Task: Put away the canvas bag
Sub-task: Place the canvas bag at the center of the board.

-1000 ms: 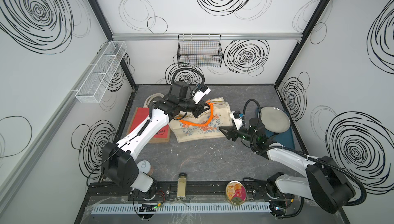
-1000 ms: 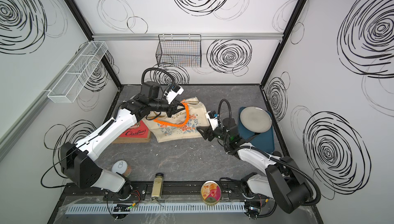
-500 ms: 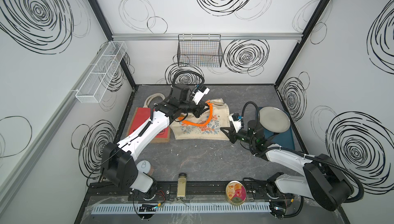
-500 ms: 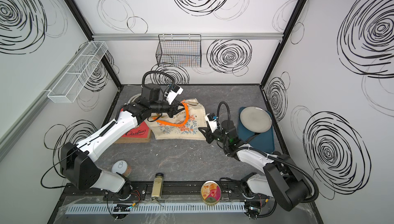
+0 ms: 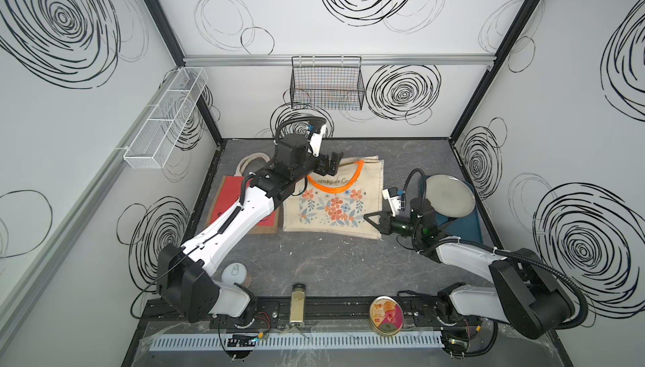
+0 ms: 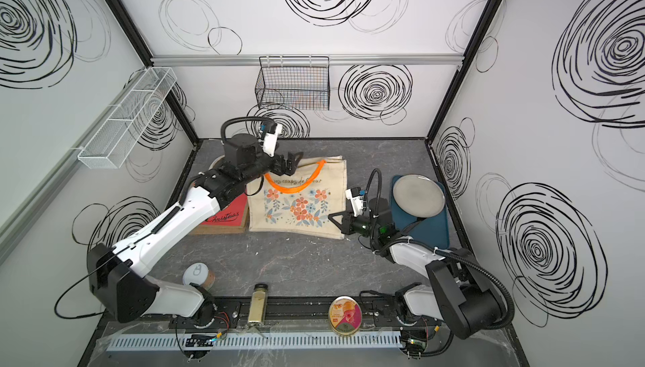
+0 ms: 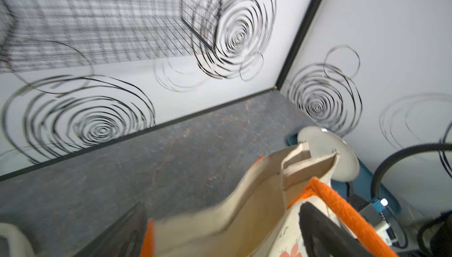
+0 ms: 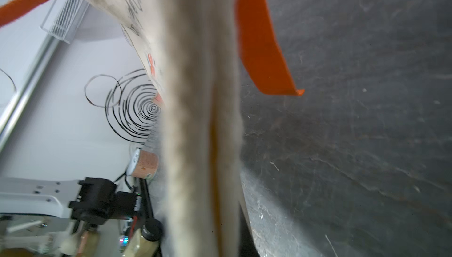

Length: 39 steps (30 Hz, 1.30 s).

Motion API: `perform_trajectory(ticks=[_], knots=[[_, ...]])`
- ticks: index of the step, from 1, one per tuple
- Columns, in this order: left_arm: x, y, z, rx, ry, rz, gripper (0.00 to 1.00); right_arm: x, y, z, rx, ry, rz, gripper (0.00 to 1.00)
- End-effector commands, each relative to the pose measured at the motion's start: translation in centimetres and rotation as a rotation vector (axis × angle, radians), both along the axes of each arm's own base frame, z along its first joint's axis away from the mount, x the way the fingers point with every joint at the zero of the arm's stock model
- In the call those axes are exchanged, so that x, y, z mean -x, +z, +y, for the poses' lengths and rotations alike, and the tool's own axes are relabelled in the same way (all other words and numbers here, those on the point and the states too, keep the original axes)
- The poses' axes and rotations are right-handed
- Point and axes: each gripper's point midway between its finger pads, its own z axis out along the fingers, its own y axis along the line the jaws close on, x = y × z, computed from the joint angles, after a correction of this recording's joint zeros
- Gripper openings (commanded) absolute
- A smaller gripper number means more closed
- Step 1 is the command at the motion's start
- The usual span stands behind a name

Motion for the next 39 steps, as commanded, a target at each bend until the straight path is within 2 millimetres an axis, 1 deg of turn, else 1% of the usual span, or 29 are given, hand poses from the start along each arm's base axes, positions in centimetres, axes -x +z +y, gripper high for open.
perform_trajectory(ticks=[1,2,4,5,8,9,11,12,14,16,18,19,20,22,23,24,25,26,28,29,30,32,33,34,36,37,38,39], knots=[[-0.3,5.2,5.6,0.157,0.210,-0.118,0.99,-0.4,-1.4,-1.6,-0.074,-0.025,0.260,0.00],[-0.2,4.2,6.1,0.158,0.214,-0.097,0.99,-0.7,-2.4,-2.1,-0.040,-0.023,0.295,0.00],[0.1,1.3,6.7,0.154,0.218,-0.040,0.99,-1.1,-3.6,-2.7,0.002,-0.017,0.324,0.00],[0.1,-0.9,6.9,0.162,0.224,0.001,0.99,-1.4,-4.0,-3.0,0.005,-0.018,0.333,0.00],[0.5,-7.7,6.1,0.204,0.187,0.120,1.00,-2.4,-5.1,-3.9,0.078,-0.035,0.349,0.00],[0.8,-9.7,5.9,0.224,0.185,0.160,0.99,-2.8,-5.4,-4.2,0.103,-0.045,0.362,0.00],[1.0,-12.7,5.6,0.216,0.184,0.196,0.99,-3.5,-5.7,-4.9,0.106,-0.063,0.386,0.00],[1.0,-13.8,5.4,0.213,0.180,0.205,0.98,-3.8,-5.9,-5.1,0.107,-0.071,0.399,0.00],[0.6,-16.5,4.9,0.196,0.173,0.252,0.97,-4.3,-6.2,-5.4,0.129,-0.067,0.412,0.00],[0.2,-18.7,4.0,0.143,0.160,0.292,0.97,-4.4,-6.6,-5.4,0.148,-0.054,0.433,0.00],[-0.3,-20.6,3.3,0.062,0.164,0.319,0.94,-4.4,-7.1,-5.4,0.168,-0.038,0.455,0.07],[-0.5,-21.5,2.9,0.026,0.163,0.336,0.90,-4.4,-7.4,-5.5,0.187,-0.032,0.467,0.11],[-0.6,-22.4,2.7,-0.007,0.177,0.355,0.85,-4.5,-7.8,-5.7,0.211,-0.035,0.473,0.11],[-0.4,-23.7,2.8,-0.067,0.222,0.374,0.77,-4.7,-8.5,-6.2,0.261,-0.054,0.468,0.11],[-0.1,-24.2,2.9,-0.088,0.251,0.380,0.70,-4.9,-8.7,-6.3,0.286,-0.063,0.458,0.12],[0.2,-24.6,2.8,-0.094,0.266,0.383,0.65,-5.1,-8.8,-6.4,0.307,-0.070,0.450,0.12],[0.7,-25.0,2.8,-0.099,0.273,0.391,0.63,-5.2,-8.9,-6.4,0.328,-0.071,0.439,0.14],[1.1,-25.4,2.6,-0.099,0.274,0.400,0.61,-5.4,-8.8,-6.3,0.347,-0.067,0.425,0.13],[1.7,-26.3,3.1,-0.116,0.284,0.413,0.61,-5.6,-8.5,-5.8,0.370,-0.052,0.394,0.03],[1.8,-26.7,3.7,-0.087,0.310,0.425,0.62,-5.7,-8.0,-5.3,0.373,-0.038,0.364,0.02],[1.8,-26.9,4.2,-0.065,0.320,0.427,0.65,-5.9,-7.4,-5.0,0.374,-0.032,0.330,0.02],[1.2,-26.4,5.2,0.022,0.318,0.405,0.80,-6.2,-5.5,-4.0,0.385,-0.012,0.214,0.00],[0.7,-26.1,5.5,0.062,0.311,0.392,0.85,-6.2,-4.8,-3.7,0.404,-0.002,0.162,0.00],[0.2,-25.7,5.7,0.109,0.285,0.371,0.87,-6.2,-3.9,-3.4,0.422,0.011,0.106,0.00],[-1.0,-25.1,5.6,0.221,0.223,0.344,0.91,-6.1,-2.6,-3.2,0.380,0.018,0.051,0.00],[-1.4,-24.9,5.2,0.284,0.186,0.352,0.93,-6.3,-2.2,-3.7,0.319,-0.007,0.071,0.00],[-1.5,-24.8,4.6,0.331,0.151,0.356,0.96,-6.4,-1.7,-4.0,0.238,-0.008,0.101,0.00],[-1.4,-24.7,4.3,0.355,0.138,0.353,0.97,-6.4,-1.3,-4.1,0.174,0.012,0.123,0.00]])
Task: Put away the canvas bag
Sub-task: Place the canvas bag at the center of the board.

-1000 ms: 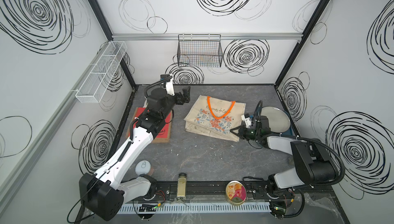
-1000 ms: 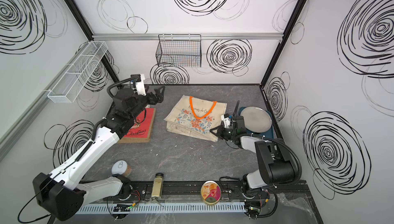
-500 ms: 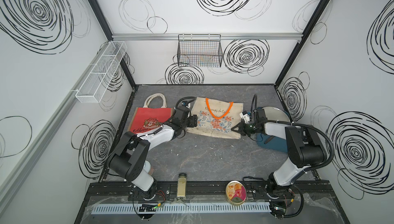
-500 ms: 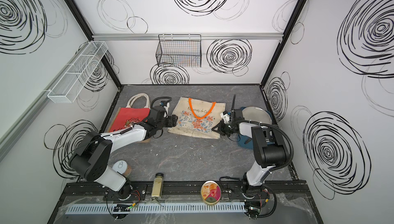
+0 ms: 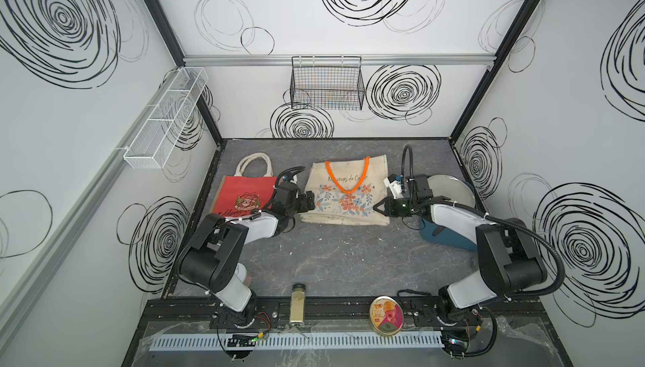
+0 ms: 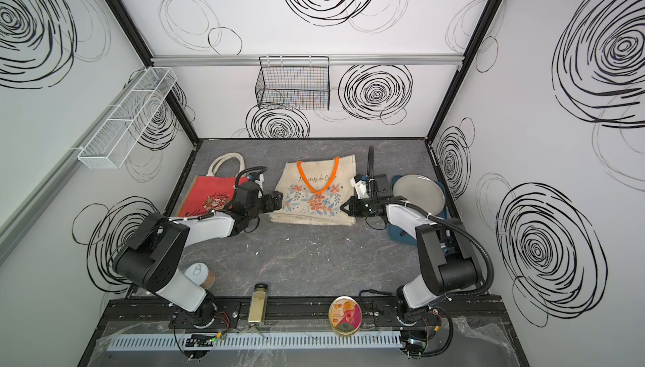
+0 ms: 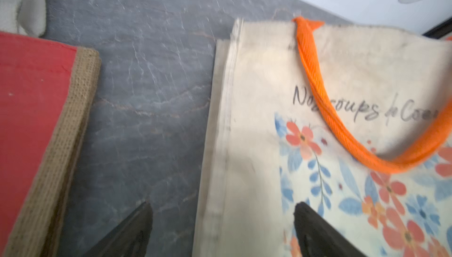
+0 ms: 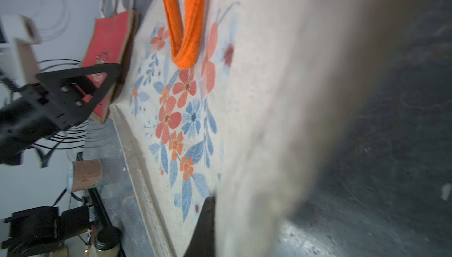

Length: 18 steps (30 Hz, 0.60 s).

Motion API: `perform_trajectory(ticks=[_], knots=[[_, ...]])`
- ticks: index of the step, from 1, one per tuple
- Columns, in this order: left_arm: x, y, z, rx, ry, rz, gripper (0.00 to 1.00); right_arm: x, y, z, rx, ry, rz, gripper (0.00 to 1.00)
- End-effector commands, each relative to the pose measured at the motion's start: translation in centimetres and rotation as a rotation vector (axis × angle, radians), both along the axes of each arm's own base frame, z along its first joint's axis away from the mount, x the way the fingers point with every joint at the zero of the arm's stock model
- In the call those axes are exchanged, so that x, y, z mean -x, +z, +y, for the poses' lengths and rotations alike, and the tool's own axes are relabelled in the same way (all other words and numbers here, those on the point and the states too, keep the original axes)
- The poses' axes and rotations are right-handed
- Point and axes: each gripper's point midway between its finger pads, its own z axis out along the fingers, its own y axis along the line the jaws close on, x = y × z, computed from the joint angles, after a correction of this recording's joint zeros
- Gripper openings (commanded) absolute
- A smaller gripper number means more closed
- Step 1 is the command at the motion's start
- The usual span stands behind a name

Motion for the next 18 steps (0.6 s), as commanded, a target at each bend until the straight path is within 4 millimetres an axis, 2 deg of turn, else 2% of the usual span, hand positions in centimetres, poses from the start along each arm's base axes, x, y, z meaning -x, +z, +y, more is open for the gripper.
perform_trajectory(ticks=[1,3,6,10,14,16,18], knots=[[-0.9,3.8,-3.3,0.227,-0.097,-0.144,0.97,-0.9,1.6,-1.0,-0.163,-0.003,0.006,0.00],[-0.5,3.5,-4.1,0.224,-0.111,-0.137,0.96,-0.9,1.3,-1.0,-0.148,0.013,0.010,0.00],[0.0,2.0,-5.4,0.249,-0.147,-0.092,0.94,-0.6,0.7,-0.4,-0.106,0.046,0.016,0.00],[0.2,-0.4,-5.1,0.254,-0.114,-0.049,0.91,-0.5,0.3,-0.3,-0.112,0.056,0.035,0.00],[0.1,-2.0,-6.2,0.276,-0.134,0.017,0.83,-0.7,0.0,-0.4,-0.100,0.051,0.038,0.00],[0.0,-2.7,-5.7,0.214,-0.105,0.043,0.80,-0.9,0.1,-0.5,-0.097,0.045,0.035,0.00],[0.0,-3.1,-5.2,0.162,-0.081,0.065,0.69,-1.1,0.2,-0.6,-0.098,0.036,0.030,0.00]])
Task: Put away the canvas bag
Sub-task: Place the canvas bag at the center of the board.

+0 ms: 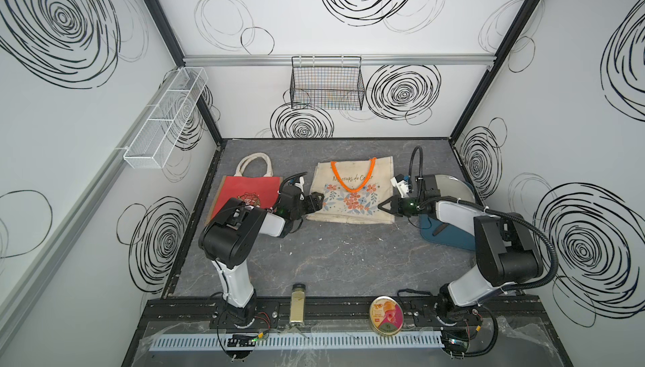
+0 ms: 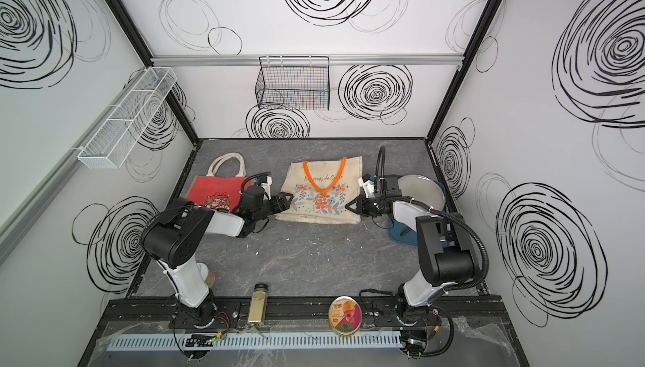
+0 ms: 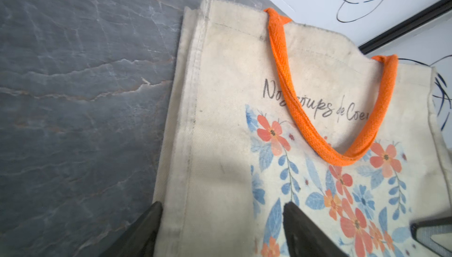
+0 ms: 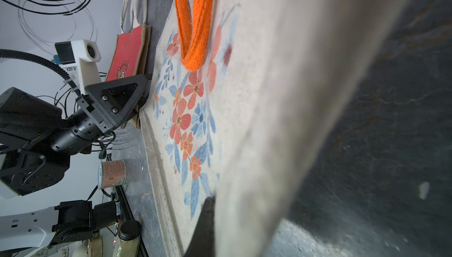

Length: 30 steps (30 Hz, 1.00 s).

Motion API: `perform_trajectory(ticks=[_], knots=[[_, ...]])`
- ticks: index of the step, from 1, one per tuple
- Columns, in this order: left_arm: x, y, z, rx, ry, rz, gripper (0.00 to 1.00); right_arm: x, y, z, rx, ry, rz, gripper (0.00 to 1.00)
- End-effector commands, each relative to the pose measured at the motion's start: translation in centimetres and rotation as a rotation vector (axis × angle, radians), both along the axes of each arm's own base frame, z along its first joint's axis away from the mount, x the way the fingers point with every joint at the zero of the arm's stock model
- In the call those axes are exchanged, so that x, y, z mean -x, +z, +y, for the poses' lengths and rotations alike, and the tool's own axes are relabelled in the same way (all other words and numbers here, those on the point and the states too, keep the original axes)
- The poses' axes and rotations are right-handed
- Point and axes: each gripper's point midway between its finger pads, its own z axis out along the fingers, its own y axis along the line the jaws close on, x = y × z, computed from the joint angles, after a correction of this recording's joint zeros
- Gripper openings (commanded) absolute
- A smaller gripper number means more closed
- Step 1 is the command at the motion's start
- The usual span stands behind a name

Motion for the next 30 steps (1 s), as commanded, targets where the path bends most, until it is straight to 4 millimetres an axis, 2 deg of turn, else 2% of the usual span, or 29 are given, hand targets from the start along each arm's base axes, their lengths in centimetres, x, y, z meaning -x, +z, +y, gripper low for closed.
perform_trajectory(ticks=[1,2,4,5,6,9,14,17,19,21,23,24,26,30], knots=[[0.0,0.0,-0.4,-0.035,0.006,0.029,0.58,-0.8,1.5,0.8,-0.027,0.036,-0.053,0.00],[0.0,0.3,-0.7,-0.029,-0.002,0.027,0.43,-0.9,1.5,0.8,-0.025,0.032,-0.057,0.00],[0.0,1.2,-1.4,-0.028,-0.015,0.014,0.24,-1.4,1.6,0.7,-0.017,0.020,-0.060,0.00],[-0.2,1.6,-1.3,-0.040,-0.006,0.010,0.04,-1.6,1.7,0.8,-0.018,0.018,-0.062,0.00],[-0.5,2.1,-1.2,-0.049,0.008,0.004,0.00,-1.9,1.9,0.8,-0.022,0.012,-0.062,0.00],[-1.9,5.0,-0.7,-0.042,0.053,-0.032,0.00,-3.6,3.5,0.9,-0.045,-0.024,-0.079,0.00],[-6.0,12.3,-0.3,-0.047,0.120,-0.126,0.00,-8.2,6.9,1.5,-0.067,-0.050,-0.124,0.00],[-7.9,14.4,0.9,-0.043,0.197,-0.127,0.00,-10.2,6.7,1.9,-0.108,-0.086,-0.013,0.00],[-8.1,13.4,1.6,-0.083,0.235,-0.095,0.00,-10.5,4.8,1.9,-0.107,-0.111,0.057,0.00],[-7.8,10.9,1.9,-0.111,0.242,-0.046,0.00,-10.2,2.3,2.0,-0.065,-0.126,0.097,0.00],[-6.6,7.9,2.0,-0.133,0.234,0.018,0.00,-9.0,0.1,2.2,-0.019,-0.117,0.137,0.00],[-5.9,7.2,2.0,-0.147,0.233,0.035,0.00,-8.3,-0.5,2.4,-0.013,-0.104,0.155,0.00],[-3.7,6.9,2.6,-0.175,0.245,0.039,0.00,-6.4,-1.2,2.7,0.020,-0.086,0.176,0.00],[0.7,6.7,3.2,-0.156,0.264,0.077,0.00,-1.6,-3.1,1.9,0.148,-0.088,0.235,0.00]])
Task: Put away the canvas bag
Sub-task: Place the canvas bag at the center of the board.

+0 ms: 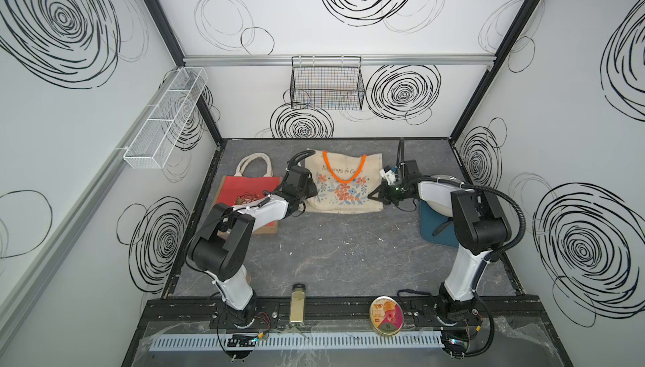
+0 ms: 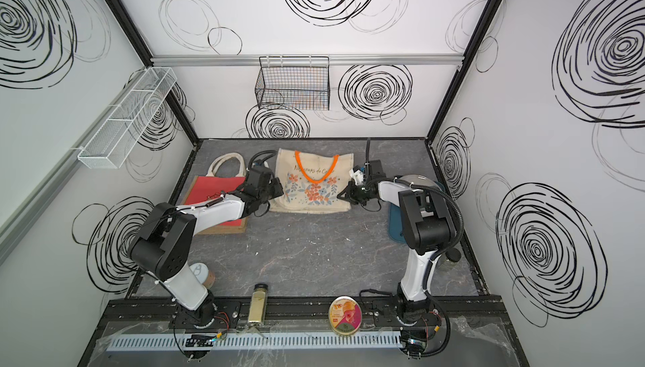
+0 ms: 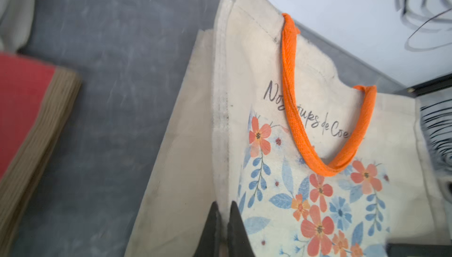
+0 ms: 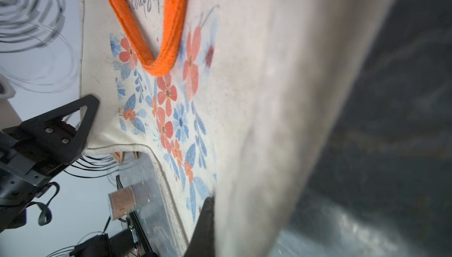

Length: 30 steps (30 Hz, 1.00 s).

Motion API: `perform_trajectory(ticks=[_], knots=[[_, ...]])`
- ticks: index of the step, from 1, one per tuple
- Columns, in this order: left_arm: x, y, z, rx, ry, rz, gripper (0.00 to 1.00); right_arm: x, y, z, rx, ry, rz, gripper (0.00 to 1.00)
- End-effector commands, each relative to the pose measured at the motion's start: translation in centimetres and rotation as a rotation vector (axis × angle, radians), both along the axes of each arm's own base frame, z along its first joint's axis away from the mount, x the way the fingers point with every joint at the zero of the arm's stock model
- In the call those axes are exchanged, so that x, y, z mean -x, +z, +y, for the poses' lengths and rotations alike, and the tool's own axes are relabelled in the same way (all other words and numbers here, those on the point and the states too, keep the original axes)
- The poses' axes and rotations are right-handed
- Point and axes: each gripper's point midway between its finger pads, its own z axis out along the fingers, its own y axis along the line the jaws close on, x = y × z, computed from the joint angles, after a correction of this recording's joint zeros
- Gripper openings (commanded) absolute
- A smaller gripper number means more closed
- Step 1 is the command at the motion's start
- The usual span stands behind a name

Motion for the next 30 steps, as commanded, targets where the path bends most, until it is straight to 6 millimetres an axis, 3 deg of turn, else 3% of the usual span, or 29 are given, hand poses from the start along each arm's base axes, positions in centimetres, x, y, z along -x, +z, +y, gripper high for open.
perform_trajectory(ticks=[1,5,7,10,13,16,20,22,25,27,30], knots=[[2.6,2.8,0.1,0.054,0.049,-0.047,0.00,3.2,-0.3,-1.2,0.111,-0.022,0.023,0.00],[6.2,2.0,0.2,-0.014,0.059,-0.006,0.00,7.4,-2.3,-1.6,0.136,-0.025,0.120,0.00],[7.1,1.4,0.0,0.011,0.054,0.007,0.00,8.6,-3.1,-1.8,0.171,-0.011,0.142,0.00],[7.7,1.2,0.2,-0.023,0.059,0.009,0.05,8.7,-3.5,-2.6,0.207,-0.021,0.145,0.19],[8.3,2.4,0.7,-0.093,0.087,-0.014,0.08,8.7,-2.8,-3.5,0.296,-0.017,0.136,0.29],[10.1,1.7,0.2,-0.017,0.097,0.024,0.17,9.5,-2.3,-4.1,0.336,-0.013,0.138,0.33],[12.3,0.4,-0.3,-0.016,0.073,0.058,0.20,11.7,-3.0,-4.2,0.351,-0.005,0.194,0.34],[12.6,0.5,0.6,-0.075,0.086,0.057,0.37,12.4,-3.3,-4.4,0.364,-0.009,0.206,0.35],[11.7,2.2,1.9,-0.126,0.111,-0.005,0.75,12.2,-3.4,-5.7,0.427,-0.027,0.198,0.53],[10.5,3.2,2.7,-0.124,0.128,-0.029,0.78,11.4,-3.0,-6.1,0.418,-0.037,0.175,0.56],[8.0,4.7,1.5,-0.006,0.061,-0.100,0.91,9.3,-1.6,-6.1,0.382,-0.042,0.121,0.61]])
